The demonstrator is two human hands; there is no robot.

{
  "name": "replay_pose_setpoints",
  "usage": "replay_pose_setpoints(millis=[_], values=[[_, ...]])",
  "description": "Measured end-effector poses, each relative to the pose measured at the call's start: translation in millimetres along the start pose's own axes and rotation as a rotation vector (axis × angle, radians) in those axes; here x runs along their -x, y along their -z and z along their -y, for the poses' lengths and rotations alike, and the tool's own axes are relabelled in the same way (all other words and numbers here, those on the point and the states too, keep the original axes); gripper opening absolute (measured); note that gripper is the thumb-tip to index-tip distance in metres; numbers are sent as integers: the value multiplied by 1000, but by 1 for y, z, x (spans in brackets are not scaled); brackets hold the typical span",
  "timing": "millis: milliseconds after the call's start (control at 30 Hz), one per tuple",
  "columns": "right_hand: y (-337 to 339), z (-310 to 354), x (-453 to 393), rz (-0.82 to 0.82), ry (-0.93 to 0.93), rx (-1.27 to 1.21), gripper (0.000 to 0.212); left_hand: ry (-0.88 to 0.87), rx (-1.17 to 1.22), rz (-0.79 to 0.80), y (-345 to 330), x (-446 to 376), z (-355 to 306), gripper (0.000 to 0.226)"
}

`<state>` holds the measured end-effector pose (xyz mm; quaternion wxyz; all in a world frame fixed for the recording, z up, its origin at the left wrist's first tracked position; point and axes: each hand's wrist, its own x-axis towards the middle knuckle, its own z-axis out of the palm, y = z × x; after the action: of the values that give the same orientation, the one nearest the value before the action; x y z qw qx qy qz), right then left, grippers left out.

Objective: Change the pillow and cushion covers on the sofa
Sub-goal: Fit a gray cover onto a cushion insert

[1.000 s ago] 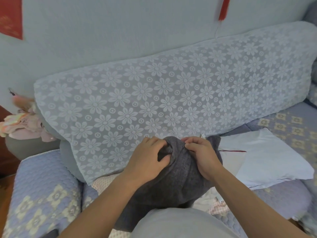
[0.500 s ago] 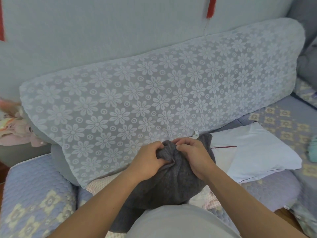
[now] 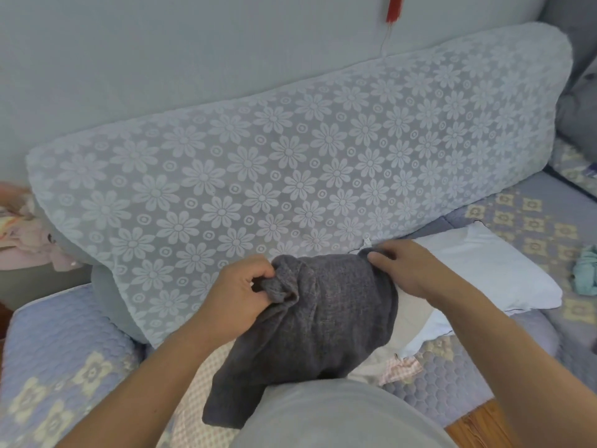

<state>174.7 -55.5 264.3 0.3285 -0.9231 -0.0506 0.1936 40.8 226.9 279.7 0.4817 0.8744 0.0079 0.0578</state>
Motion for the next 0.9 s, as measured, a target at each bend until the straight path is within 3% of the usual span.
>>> replay_pose_setpoints(millis=[33, 100, 167, 267, 367, 467, 567, 633, 733, 833, 900], values=[[-1, -5, -1, -144, 10, 63, 30, 38, 23, -17, 3, 0, 4, 42], [-2, -29, -2, -413, -144, 94, 29, 84, 112, -27, 6, 3, 10, 38], [-7, -56, -5, -503, -298, 59, 31, 62, 177, -6, -1, 7, 1, 33], [-11, -69, -12, -469, -380, -38, 32, 6, 129, -4, -17, 5, -20, 32], [-4, -57, -21, -464, -340, -107, 35, -39, 96, -50, -8, -2, -37, 32], [17, -35, -25, -436, -199, -264, 36, 42, 234, -265, 28, -22, -51, 25], [42, -5, -16, -121, -79, -687, 31, 102, 94, -570, 62, -53, -35, 20], [38, 15, -14, 62, -79, -728, 23, 193, -37, -648, 61, -61, -7, 39], [-1, 35, -16, 180, -149, -654, 15, 265, -79, -527, 11, -38, 34, 46], [-29, 38, -18, 132, -179, -749, 13, 281, -254, -138, -62, 5, 59, 38], [-32, 35, -17, 154, -171, -746, 16, 290, -340, -39, -92, 18, 70, 30]])
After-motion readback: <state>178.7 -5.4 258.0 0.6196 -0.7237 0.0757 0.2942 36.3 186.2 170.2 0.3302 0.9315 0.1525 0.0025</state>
